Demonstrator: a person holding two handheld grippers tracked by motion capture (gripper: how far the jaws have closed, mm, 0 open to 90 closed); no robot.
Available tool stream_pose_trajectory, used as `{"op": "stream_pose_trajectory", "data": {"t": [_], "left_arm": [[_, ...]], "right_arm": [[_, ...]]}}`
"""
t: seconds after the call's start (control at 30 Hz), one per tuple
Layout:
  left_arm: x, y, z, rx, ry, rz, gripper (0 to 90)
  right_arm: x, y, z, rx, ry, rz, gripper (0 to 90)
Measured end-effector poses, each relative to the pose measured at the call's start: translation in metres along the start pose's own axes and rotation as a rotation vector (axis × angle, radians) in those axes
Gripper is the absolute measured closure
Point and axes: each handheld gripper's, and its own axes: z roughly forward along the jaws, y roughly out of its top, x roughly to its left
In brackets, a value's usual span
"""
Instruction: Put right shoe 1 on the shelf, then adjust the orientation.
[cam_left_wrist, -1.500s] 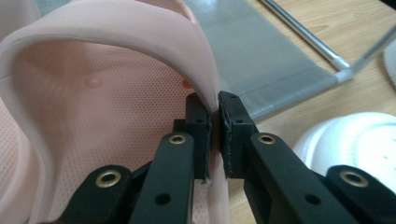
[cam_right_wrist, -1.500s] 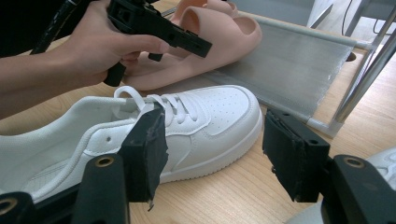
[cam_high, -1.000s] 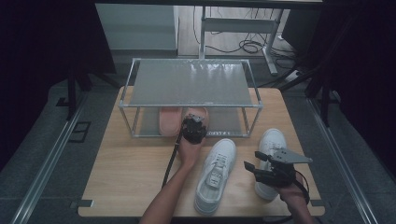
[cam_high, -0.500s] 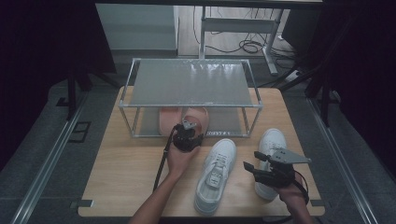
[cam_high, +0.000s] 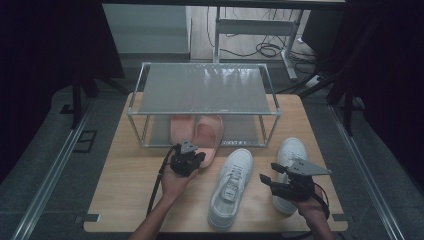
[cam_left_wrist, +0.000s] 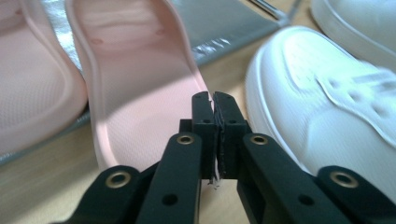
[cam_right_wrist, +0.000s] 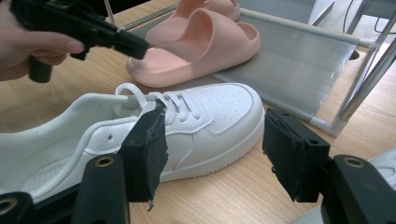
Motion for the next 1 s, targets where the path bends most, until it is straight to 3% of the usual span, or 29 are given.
{"op": "stream_pose_trajectory", "data": {"t": [0.23,0.43,0.63,0.77,1.0], "left_arm": [[0.006,-0.020,-0.013,0.015,-0.061,0.028,90.0],[0.009,-0.028,-0.021,0.035,-0.068,0.067,90.0],[0.013,-0.031,-0.025,0.040,-0.072,0.079,90.0],[0.011,-0.030,-0.023,0.062,-0.091,0.122,90.0],[0.013,-0.025,-0.012,0.098,-0.096,0.157,90.0]], "right_arm": [[0.000,0.000,0.000,0.000,-0.001,0.002,40.3],[0.001,0.000,0.001,0.000,-0.002,0.000,40.3],[0.002,0.000,0.002,0.003,0.002,-0.004,40.3],[0.001,0.000,0.002,0.002,0.001,-0.003,40.3],[0.001,0.000,0.001,0.000,0.000,-0.001,40.3]]}}
